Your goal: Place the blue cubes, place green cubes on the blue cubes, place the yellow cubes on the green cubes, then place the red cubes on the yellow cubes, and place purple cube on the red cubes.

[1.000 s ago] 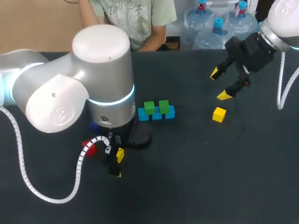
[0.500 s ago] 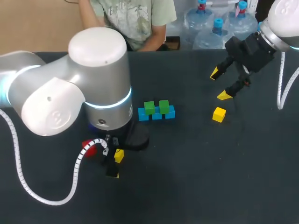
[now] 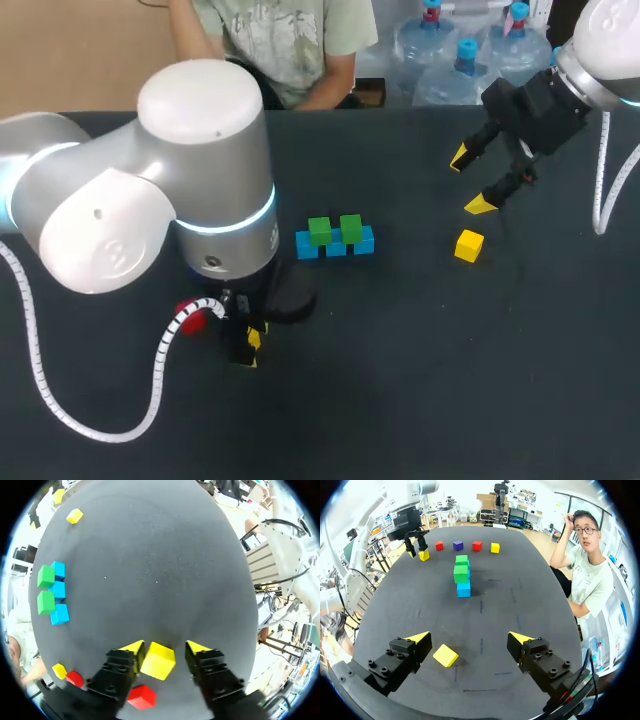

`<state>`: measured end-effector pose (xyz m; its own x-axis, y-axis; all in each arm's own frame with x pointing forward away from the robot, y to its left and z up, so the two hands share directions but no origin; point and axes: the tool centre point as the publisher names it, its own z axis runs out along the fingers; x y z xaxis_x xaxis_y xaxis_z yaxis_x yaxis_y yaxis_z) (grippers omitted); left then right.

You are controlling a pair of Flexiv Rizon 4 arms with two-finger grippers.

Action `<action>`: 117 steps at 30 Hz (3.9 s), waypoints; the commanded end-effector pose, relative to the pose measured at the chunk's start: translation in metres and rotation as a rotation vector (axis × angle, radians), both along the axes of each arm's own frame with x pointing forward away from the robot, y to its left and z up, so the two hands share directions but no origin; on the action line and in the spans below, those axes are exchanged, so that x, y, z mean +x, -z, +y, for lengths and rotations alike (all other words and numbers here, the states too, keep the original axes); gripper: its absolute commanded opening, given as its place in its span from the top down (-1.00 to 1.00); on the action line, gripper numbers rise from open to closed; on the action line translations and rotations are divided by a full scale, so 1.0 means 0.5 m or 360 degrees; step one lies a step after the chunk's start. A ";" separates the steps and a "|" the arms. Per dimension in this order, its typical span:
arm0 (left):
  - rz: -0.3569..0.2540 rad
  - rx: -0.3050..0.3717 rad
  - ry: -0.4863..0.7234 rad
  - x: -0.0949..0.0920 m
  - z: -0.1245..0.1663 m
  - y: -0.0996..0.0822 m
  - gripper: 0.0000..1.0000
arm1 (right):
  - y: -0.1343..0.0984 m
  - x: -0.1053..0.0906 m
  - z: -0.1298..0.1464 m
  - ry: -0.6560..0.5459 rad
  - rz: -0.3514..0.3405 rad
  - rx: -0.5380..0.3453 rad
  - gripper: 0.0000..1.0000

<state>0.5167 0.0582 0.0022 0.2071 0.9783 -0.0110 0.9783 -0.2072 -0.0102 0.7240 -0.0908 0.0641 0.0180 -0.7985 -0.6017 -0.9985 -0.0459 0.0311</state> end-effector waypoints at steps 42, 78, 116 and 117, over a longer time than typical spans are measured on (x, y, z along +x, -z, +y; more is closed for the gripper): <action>-0.0062 0.0172 -0.1076 -0.005 0.002 -0.035 -1.00 | 0.000 -0.002 0.000 0.0002 -0.0004 0.0001 -1.00; -0.0025 0.0121 -0.1127 -0.010 0.035 0.017 0.23 | 0.000 -0.002 0.000 0.0002 -0.0004 0.0001 -1.00; -0.0231 0.0065 -0.0497 0.215 -0.061 -0.074 1.00 | 0.000 -0.002 0.000 0.0002 -0.0004 0.0001 -1.00; -0.0235 0.0068 -0.0489 0.219 -0.062 -0.078 1.00 | 0.000 -0.002 0.000 0.0002 -0.0004 0.0001 -1.00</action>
<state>0.6181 0.0336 0.0365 -0.1020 0.9948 0.0078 0.9841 0.0997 0.1472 0.7240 -0.0908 0.0641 0.0180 -0.7985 -0.6017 -0.9985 -0.0459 0.0311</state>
